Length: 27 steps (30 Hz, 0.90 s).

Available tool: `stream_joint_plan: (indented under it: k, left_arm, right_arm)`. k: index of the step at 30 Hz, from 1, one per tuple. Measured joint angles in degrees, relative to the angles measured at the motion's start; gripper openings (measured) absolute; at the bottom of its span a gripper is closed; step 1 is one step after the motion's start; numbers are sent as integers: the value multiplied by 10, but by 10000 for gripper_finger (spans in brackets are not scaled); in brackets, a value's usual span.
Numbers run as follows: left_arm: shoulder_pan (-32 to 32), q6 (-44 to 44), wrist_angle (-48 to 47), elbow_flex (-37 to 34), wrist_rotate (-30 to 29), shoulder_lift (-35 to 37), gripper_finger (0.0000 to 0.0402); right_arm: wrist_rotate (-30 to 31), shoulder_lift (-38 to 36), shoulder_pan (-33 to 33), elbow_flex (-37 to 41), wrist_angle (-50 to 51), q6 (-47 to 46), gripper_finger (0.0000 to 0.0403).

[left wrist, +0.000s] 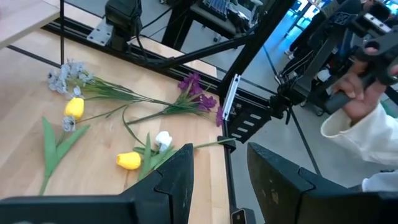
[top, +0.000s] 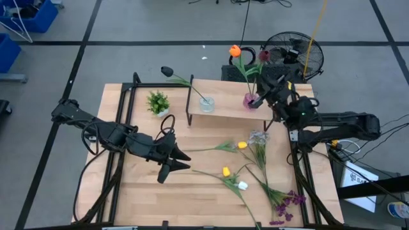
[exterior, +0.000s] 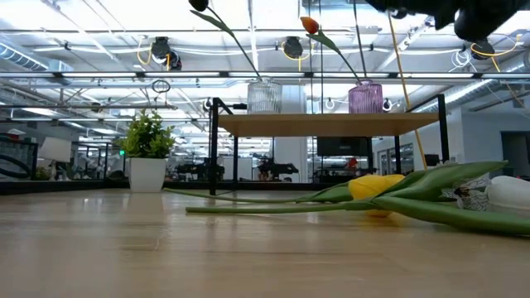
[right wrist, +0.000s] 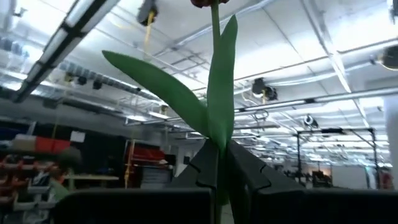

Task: Pick and place flowers into a vace then onto a shelf
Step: Put the red tulip into the purple vase

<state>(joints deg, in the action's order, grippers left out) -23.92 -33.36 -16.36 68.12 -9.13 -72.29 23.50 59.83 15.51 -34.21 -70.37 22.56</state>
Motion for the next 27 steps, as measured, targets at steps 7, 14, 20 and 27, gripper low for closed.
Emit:
stream_joint_plan:
  k: [7,14,20,27]
  left_arm:
    - [0,1,0,0,0,0,154]
    - [3,1,0,0,0,0,154]
    - [11,1,0,0,1,0,154]
    - [15,1,0,0,1,0,154]
  right_arm:
    - [-38,0,39,8,-25,-9,5]
    - [-40,1,59,8,25,-52,4]
    - [-20,0,59,8,59,-39,19]
    - [49,1,60,8,133,-93,69]
